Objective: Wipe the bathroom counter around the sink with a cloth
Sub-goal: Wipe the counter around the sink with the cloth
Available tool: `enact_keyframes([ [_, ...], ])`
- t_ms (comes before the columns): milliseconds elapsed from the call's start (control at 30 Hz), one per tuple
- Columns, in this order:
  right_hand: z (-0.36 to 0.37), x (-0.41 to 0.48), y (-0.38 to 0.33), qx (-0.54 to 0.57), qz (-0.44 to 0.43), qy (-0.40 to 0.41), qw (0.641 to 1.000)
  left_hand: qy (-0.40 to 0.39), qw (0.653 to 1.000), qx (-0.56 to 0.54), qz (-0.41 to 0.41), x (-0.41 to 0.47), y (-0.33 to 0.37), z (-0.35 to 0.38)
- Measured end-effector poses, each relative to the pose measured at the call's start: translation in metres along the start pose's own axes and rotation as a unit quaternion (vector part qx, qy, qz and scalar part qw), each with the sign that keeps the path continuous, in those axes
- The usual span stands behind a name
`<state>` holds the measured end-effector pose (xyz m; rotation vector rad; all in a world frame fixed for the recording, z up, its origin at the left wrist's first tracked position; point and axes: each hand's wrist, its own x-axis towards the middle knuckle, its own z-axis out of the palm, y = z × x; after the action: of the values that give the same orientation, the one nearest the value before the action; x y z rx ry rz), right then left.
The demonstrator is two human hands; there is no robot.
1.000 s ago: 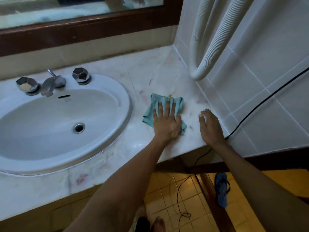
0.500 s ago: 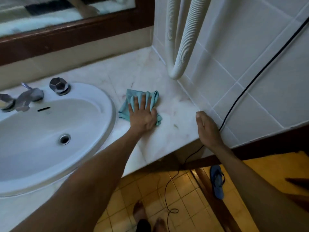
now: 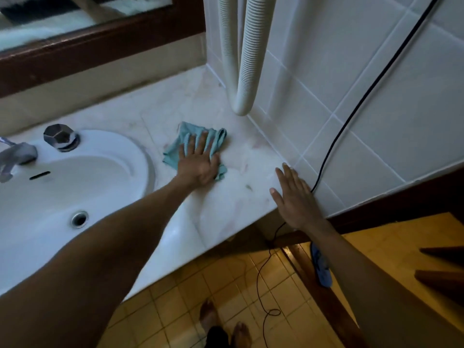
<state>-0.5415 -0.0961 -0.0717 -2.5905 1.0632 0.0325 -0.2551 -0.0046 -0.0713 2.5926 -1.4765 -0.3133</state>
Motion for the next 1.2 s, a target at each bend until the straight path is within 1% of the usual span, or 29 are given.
enact_keyframes([
  [33, 0.000, 0.000, -0.001, -0.002, 0.002, 0.002, 1.000, 0.002, 0.999, -0.019, -0.039, 0.010, 0.023, 0.006],
  [67, 0.001, -0.001, -0.002, -0.004, 0.002, 0.004, 1.000, -0.004, 0.998, -0.026, -0.051, 0.014, 0.046, 0.012],
  [100, 0.001, -0.001, -0.003, -0.005, 0.002, 0.006, 1.000, -0.010, 0.999, -0.022, -0.036, 0.015, 0.066, 0.016],
  [133, 0.001, -0.001, -0.003, -0.006, 0.003, 0.007, 1.000, -0.019, 1.000, -0.018, -0.001, 0.012, 0.082, 0.018],
  [200, 0.000, 0.000, -0.002, -0.009, 0.000, 0.003, 1.000, -0.042, 0.995, -0.019, 0.094, -0.004, 0.091, 0.015],
  [267, -0.002, 0.001, -0.002, -0.005, 0.002, -0.007, 1.000, -0.041, 0.983, -0.004, 0.180, -0.029, 0.069, 0.012],
  [333, -0.004, 0.000, -0.001, 0.008, 0.004, -0.017, 1.000, -0.022, 0.968, 0.033, 0.248, -0.041, 0.027, 0.009],
  [367, -0.006, 0.000, 0.000, 0.010, 0.001, -0.019, 1.000, -0.021, 0.962, 0.060, 0.267, -0.037, 0.005, 0.005],
  [400, -0.008, 0.000, 0.001, 0.009, -0.001, -0.020, 1.000, -0.024, 0.961, 0.079, 0.263, -0.027, -0.012, 0.000],
  [433, -0.009, 0.000, 0.001, 0.007, 0.000, -0.020, 1.000, -0.031, 0.969, 0.080, 0.234, -0.015, -0.023, -0.005],
  [467, -0.011, 0.000, -0.001, 0.005, 0.001, -0.017, 1.000, -0.035, 0.980, 0.070, 0.185, -0.001, -0.026, -0.009],
  [500, -0.012, 0.001, -0.004, 0.001, 0.004, -0.012, 1.000, -0.031, 0.990, 0.051, 0.129, 0.010, -0.022, -0.011],
  [567, -0.011, 0.004, -0.012, -0.015, 0.008, 0.008, 1.000, -0.014, 0.999, 0.011, 0.028, 0.024, 0.001, -0.008],
  [600, -0.010, 0.006, -0.016, -0.022, 0.006, 0.016, 1.000, -0.004, 1.000, 0.000, -0.006, 0.025, 0.015, -0.006],
  [633, -0.008, 0.010, -0.019, -0.024, 0.002, 0.024, 0.999, -0.001, 1.000, -0.003, -0.015, 0.021, 0.024, -0.003],
  [667, -0.006, 0.016, -0.022, -0.022, -0.001, 0.029, 0.999, -0.003, 1.000, -0.001, 0.003, 0.012, 0.030, 0.002],
  [700, -0.004, 0.024, -0.025, -0.017, 0.000, 0.033, 0.999, -0.011, 0.999, 0.000, 0.040, 0.000, 0.031, 0.005],
  [767, -0.004, 0.039, -0.030, -0.002, 0.000, 0.035, 0.999, -0.031, 0.991, 0.009, 0.131, -0.032, 0.017, 0.002],
  [800, -0.004, 0.047, -0.033, 0.002, -0.006, 0.038, 0.999, -0.028, 0.987, 0.017, 0.155, -0.052, 0.006, 0.001],
  [867, -0.003, 0.065, -0.040, 0.008, -0.026, 0.048, 0.998, -0.013, 0.987, 0.021, 0.160, -0.085, -0.020, 0.000],
  [933, -0.004, 0.088, -0.047, 0.009, -0.044, 0.052, 0.998, -0.003, 0.989, 0.018, 0.145, -0.088, -0.043, -0.007],
  [967, -0.004, 0.100, -0.050, 0.005, -0.052, 0.051, 0.997, -0.002, 0.993, 0.020, 0.113, -0.078, -0.051, -0.006],
  [1033, -0.001, 0.120, -0.056, -0.003, -0.062, 0.053, 0.997, 0.022, 1.000, 0.008, 0.019, -0.046, -0.055, -0.003],
  [1133, 0.003, 0.130, -0.057, -0.019, -0.056, 0.078, 0.995, 0.067, 0.987, -0.025, -0.142, 0.008, -0.028, 0.005],
  [1167, 0.005, 0.129, -0.056, -0.026, -0.057, 0.087, 0.994, 0.079, 0.980, -0.035, -0.178, 0.020, -0.016, 0.007],
  [1200, 0.006, 0.128, -0.055, -0.031, -0.059, 0.093, 0.994, 0.091, 0.977, -0.040, -0.187, 0.026, -0.007, 0.008],
])
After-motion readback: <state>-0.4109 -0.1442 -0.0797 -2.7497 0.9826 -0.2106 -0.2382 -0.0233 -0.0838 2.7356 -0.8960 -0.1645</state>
